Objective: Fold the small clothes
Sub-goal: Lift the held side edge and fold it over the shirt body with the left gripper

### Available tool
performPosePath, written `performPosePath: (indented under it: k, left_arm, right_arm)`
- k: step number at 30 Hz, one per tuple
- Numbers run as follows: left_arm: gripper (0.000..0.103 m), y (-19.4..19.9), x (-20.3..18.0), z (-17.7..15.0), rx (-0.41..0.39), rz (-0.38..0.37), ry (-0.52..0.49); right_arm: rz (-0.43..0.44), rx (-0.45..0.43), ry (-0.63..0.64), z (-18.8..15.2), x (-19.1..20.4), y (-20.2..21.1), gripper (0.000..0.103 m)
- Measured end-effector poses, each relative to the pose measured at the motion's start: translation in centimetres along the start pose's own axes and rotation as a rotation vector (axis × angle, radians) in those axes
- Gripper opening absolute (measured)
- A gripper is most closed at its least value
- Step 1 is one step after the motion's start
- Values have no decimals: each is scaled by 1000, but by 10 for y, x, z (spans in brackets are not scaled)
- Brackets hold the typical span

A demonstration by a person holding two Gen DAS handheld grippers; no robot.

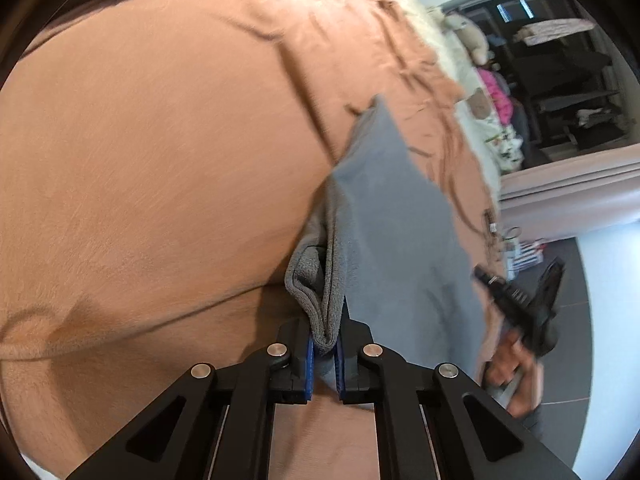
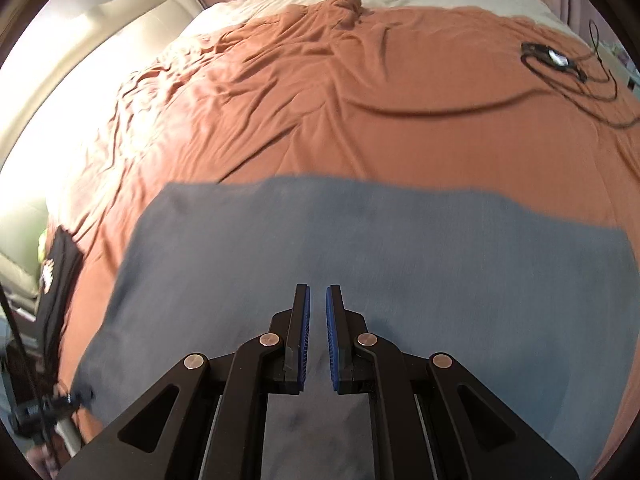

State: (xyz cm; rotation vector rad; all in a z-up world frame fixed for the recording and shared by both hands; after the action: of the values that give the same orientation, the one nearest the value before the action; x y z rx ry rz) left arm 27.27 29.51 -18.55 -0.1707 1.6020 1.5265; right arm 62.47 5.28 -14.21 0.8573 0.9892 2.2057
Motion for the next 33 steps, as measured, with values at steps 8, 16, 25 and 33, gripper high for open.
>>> performPosePath:
  k: [8,16,25,33]
  left_arm:
    - [7,20,-40,8,-35,-129,-40]
    - [7,27,-73,15,-38,-215,-63]
    - [7,28,-103,21,-37,-252,-91]
    - [7,21,-130,20,-14,-280,-112]
  right_arm:
    - [60,28,20,-46,18,41,3]
    - [82,55,-5,-94,21,57,3]
    - [86,162,-82,-143,14,42,3]
    - [116,189,-156,-151,7,35,3]
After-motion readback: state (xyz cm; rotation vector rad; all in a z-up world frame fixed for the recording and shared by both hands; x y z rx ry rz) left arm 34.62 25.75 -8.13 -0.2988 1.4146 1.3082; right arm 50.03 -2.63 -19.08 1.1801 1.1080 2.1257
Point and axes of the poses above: each gripper's, at about its wrist camera, not at the fingertips, and y roughly against the way its jaws point, x to its left, z to its top, the point moved 2 cm from there along -y, roughly the way its jaws point, and after that the axes turned 5 degrees about z, right-handed, at the moved point
